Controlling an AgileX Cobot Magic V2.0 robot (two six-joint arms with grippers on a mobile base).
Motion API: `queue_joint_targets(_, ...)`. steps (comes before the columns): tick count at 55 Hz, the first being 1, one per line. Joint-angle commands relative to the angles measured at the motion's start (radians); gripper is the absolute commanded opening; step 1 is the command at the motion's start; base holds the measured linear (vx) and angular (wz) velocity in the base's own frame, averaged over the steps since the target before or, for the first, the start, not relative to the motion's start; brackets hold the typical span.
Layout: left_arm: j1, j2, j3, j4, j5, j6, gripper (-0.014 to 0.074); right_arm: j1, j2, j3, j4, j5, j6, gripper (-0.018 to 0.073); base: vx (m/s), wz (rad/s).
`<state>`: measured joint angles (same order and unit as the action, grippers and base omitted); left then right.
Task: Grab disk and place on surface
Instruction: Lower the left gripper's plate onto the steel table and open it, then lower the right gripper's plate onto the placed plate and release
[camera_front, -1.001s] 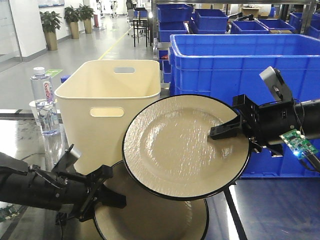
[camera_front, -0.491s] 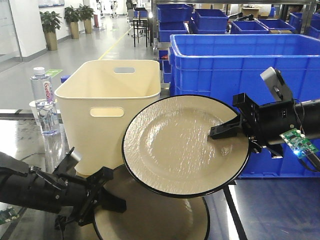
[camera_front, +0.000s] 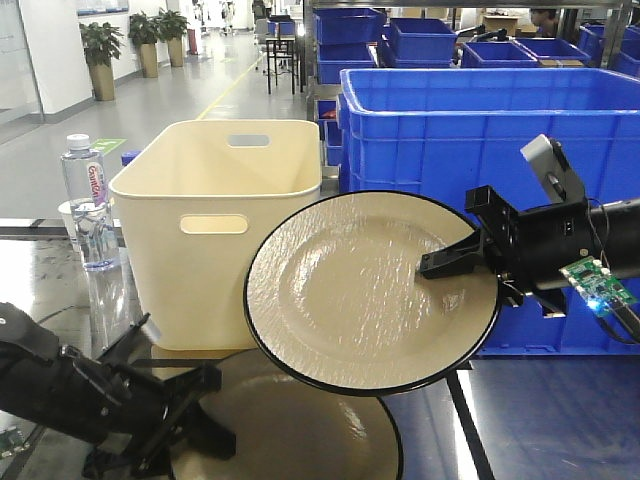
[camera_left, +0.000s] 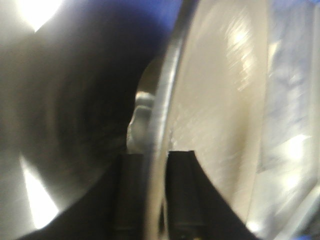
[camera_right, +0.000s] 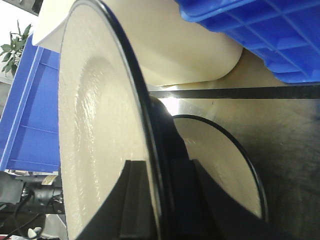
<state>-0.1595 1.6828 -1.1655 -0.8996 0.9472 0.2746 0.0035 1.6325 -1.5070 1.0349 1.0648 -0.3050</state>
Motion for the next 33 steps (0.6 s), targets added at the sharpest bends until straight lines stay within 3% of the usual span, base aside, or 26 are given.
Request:
queue_joint_targets(1, -0.001, -0.046, -0.029, 0.032, -0.002, -0.001, 0.0424, -0.003, -0.053, -0.039, 0.112, -0.029, -0.002, -0.0008, 0.00, 0.00)
queue_joint_targets(6, 0.001, -0.059, -0.029, 0.074, -0.009, -0.002, 0.0543, -0.003, -0.053, -0.039, 0.097, -0.027, -0.007, -0.0008, 0.00, 0.00)
queue_joint_targets(14, 0.001, -0.122, -0.029, 0.111, -0.049, -0.003, 0.0639, -0.003, -0.053, -0.039, 0.055, -0.022, -0.005, -0.0008, 0.00, 0.00)
queue_joint_targets(25, 0.001, -0.264, -0.029, 0.173, -0.129, -0.002, 0.0638, -0.002, -0.049, -0.037, -0.017, -0.011, 0.045, -0.0008, 0.00, 0.00)
queue_joint_targets(33, 0.001, -0.364, -0.029, 0.220, -0.170, -0.003, 0.0603, 0.013, -0.022, -0.037, -0.018, -0.009, 0.073, -0.0008, 0.00, 0.00)
